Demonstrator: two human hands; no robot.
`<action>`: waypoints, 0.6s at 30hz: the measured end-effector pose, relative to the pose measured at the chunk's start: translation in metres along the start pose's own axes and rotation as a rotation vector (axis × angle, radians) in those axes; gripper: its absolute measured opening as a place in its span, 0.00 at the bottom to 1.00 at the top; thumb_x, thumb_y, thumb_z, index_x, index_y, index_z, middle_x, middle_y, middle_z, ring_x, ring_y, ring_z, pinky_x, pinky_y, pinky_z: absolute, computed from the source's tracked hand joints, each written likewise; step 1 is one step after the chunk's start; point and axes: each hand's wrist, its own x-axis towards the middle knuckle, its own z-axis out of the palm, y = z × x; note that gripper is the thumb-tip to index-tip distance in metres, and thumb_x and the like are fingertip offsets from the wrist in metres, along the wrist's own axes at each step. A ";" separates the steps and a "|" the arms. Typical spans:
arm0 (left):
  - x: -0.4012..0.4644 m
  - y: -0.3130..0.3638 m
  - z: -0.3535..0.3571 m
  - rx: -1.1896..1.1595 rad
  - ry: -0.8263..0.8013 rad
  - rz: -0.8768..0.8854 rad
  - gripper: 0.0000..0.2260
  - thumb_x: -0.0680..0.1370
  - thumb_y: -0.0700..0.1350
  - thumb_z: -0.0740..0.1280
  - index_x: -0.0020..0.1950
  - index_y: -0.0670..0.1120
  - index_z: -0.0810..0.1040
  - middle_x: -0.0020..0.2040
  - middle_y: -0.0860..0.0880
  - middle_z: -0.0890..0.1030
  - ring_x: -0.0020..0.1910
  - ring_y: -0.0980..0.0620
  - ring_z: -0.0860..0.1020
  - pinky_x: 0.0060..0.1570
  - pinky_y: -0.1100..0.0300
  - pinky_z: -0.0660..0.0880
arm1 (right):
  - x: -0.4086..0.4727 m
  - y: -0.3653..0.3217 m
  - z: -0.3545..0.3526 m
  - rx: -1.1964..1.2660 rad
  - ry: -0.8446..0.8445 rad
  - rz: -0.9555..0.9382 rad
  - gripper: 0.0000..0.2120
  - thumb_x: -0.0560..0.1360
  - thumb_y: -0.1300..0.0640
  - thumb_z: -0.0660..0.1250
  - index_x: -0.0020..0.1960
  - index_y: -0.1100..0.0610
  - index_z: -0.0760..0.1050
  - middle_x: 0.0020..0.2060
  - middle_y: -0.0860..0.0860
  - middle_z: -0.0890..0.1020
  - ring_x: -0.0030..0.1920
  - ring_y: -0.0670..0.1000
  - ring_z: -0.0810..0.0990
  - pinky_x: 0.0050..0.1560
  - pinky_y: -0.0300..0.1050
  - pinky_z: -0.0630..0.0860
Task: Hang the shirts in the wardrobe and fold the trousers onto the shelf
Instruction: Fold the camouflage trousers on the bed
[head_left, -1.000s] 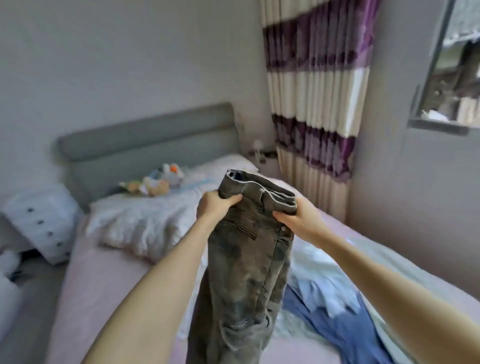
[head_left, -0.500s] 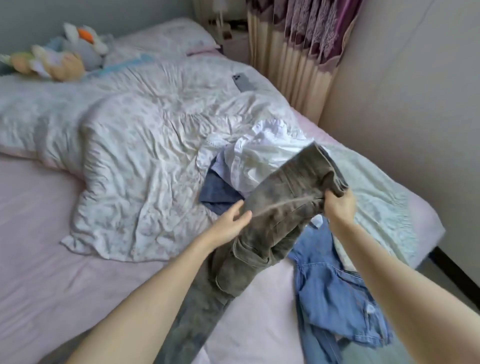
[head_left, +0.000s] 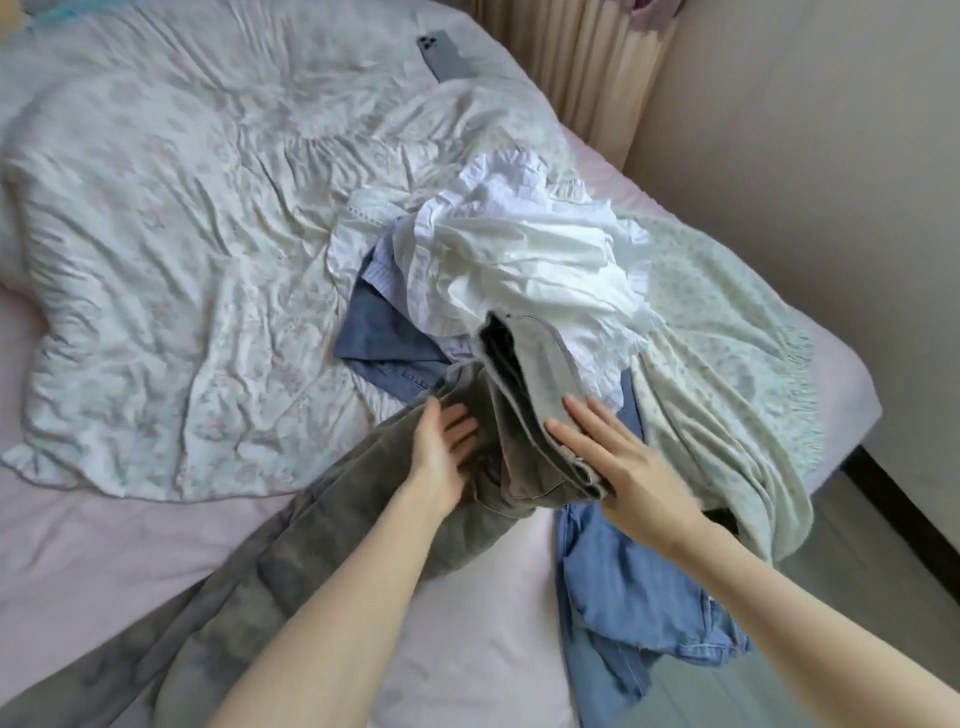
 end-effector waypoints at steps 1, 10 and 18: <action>-0.002 0.005 -0.008 -0.026 0.020 0.003 0.28 0.75 0.67 0.53 0.60 0.47 0.76 0.60 0.44 0.77 0.56 0.47 0.76 0.49 0.51 0.70 | -0.004 -0.001 0.005 0.013 -0.014 -0.020 0.25 0.70 0.72 0.60 0.67 0.61 0.70 0.67 0.60 0.69 0.67 0.68 0.65 0.62 0.61 0.68; -0.012 0.056 -0.049 0.385 -0.003 0.081 0.07 0.68 0.45 0.75 0.44 0.47 0.83 0.44 0.48 0.85 0.45 0.49 0.82 0.36 0.60 0.79 | -0.001 -0.034 0.071 0.125 -0.263 -0.253 0.30 0.71 0.60 0.70 0.71 0.61 0.65 0.71 0.54 0.65 0.72 0.58 0.60 0.68 0.58 0.66; 0.003 -0.006 -0.076 1.219 0.722 0.219 0.22 0.71 0.52 0.72 0.62 0.46 0.72 0.60 0.44 0.76 0.60 0.42 0.73 0.57 0.50 0.68 | -0.031 -0.002 0.108 0.455 -0.131 0.454 0.37 0.74 0.41 0.62 0.75 0.52 0.51 0.76 0.51 0.51 0.75 0.46 0.44 0.74 0.45 0.45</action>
